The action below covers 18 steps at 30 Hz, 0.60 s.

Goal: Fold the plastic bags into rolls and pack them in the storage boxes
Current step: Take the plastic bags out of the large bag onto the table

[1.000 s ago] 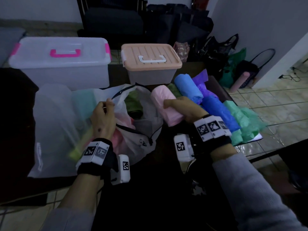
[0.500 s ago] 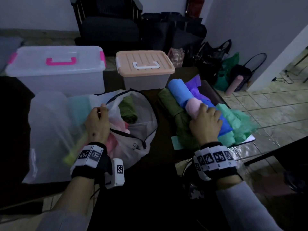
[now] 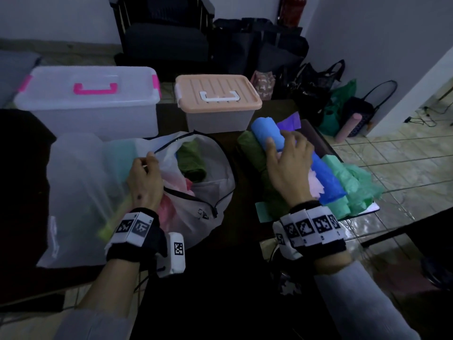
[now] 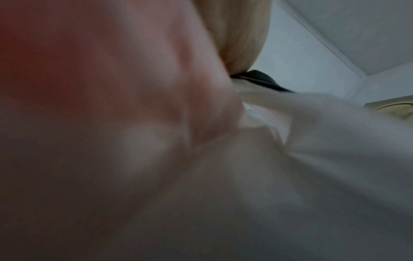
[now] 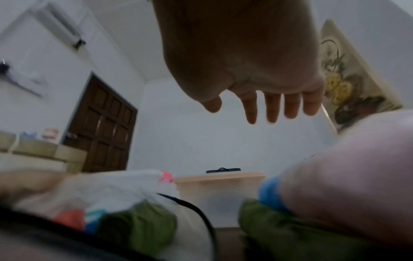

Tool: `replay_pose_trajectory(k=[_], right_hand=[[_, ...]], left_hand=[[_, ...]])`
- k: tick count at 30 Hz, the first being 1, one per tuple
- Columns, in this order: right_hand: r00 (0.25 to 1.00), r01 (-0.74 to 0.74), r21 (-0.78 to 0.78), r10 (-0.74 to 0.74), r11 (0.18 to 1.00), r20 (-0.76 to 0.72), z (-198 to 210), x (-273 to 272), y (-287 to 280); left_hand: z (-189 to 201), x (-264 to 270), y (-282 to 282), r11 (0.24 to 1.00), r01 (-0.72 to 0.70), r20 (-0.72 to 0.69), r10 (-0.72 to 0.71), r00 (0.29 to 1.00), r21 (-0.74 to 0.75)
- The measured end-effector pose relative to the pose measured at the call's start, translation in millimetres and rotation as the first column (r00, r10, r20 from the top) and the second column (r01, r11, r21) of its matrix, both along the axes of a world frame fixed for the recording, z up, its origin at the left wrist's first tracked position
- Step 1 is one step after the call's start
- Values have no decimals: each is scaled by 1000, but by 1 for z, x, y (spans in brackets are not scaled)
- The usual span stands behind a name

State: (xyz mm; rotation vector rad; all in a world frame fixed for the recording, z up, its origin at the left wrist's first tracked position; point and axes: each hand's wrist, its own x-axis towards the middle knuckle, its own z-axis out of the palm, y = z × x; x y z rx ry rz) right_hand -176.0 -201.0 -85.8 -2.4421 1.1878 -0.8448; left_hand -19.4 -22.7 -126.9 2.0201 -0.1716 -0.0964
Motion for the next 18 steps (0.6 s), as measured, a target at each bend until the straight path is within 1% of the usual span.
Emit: replay_pose_trajectory(k=[1, 2, 4, 5, 7, 9, 10, 11, 12, 14, 16, 18], right_hand=[[996, -71, 36, 69, 997, 52, 4, 11, 3], [987, -151, 97, 144, 984, 73, 7, 23, 6], [958, -283, 244, 285, 928, 28, 5, 49, 11], [942, -310, 339, 335, 888, -16, 3, 62, 13], [918, -302, 561, 394, 771, -47, -5, 83, 18], [916, -260, 741, 401, 619, -13, -8, 98, 26], [914, -240, 796, 405, 556, -7, -9, 103, 31], [905, -212, 828, 425, 519, -35, -7, 107, 38], [893, -187, 842, 445, 507, -69, -8, 112, 42], [883, -165, 840, 457, 516, -107, -9, 118, 48], [886, -173, 837, 453, 519, -98, -11, 123, 51], [894, -159, 850, 439, 503, -92, -10, 125, 50]], left_hand=[[0, 0, 0, 1000, -8, -11, 8, 1000, -11], [-1, 1, 0, 1000, -13, -20, 13, 1000, -20], [-1, 2, 1, 999, -21, -26, 20, 999, -29], [-2, 2, 1, 999, -24, -26, 23, 999, -35], [-3, 4, 1, 998, -31, -24, 30, 999, -51], [-4, 5, 1, 998, -31, -23, 30, 999, -56], [-4, 5, 1, 998, -30, -23, 29, 999, -56], [-5, 6, 1, 998, -30, -25, 29, 999, -53], [-5, 6, 1, 998, -32, -24, 31, 999, -49], [-6, 7, 0, 998, -38, -18, 38, 999, -45], [-7, 7, 0, 998, -44, -14, 43, 999, -39], [-7, 8, -1, 999, -43, -18, 43, 999, -31]])
